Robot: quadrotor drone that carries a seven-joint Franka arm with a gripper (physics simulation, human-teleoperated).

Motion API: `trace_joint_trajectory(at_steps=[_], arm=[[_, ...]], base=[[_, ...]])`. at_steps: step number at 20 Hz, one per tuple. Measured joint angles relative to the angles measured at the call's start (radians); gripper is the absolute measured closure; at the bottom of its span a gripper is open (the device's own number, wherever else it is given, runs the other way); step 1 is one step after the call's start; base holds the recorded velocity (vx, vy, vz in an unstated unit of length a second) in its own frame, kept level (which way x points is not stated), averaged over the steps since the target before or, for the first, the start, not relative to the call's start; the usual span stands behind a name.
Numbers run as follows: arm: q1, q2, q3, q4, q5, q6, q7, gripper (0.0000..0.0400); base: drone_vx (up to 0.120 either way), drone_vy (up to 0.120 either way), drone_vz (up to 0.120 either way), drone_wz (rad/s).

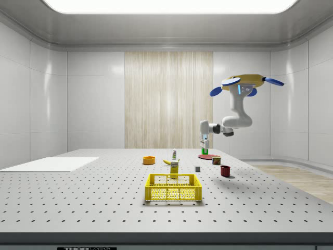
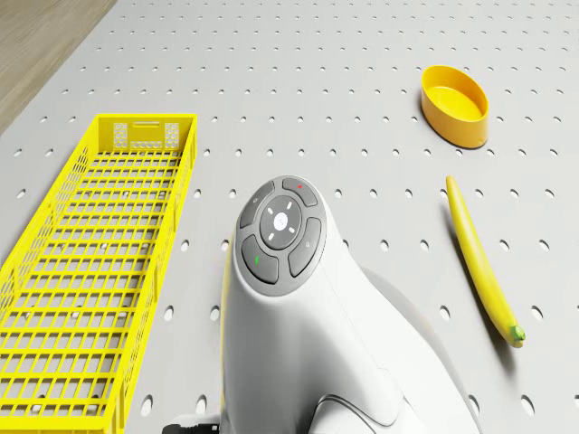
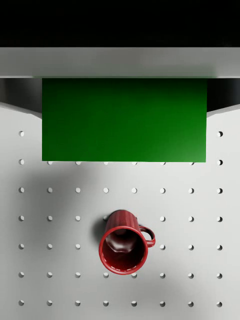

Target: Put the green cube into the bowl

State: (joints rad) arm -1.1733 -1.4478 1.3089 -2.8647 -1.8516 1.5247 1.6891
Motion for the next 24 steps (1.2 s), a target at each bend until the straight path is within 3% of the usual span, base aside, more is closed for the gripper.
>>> trace_joint_trajectory(at_steps=[4,18,24], arm=[[-0.002,-0.007,0.001,0.000,0.003,0.006,0.002,0.0150],[-0.008,-0.028,0.005,0.002,0.012,0.026,0.007,0.0150],[-0.010,-0.036,0.006,0.002,0.015,0.033,0.010,0.0150]], base=[[0.000,-0.120,0.000,0.000],[0.089,-0.120,0.000,0.000],[0.007,-0.120,0.000,0.000]])
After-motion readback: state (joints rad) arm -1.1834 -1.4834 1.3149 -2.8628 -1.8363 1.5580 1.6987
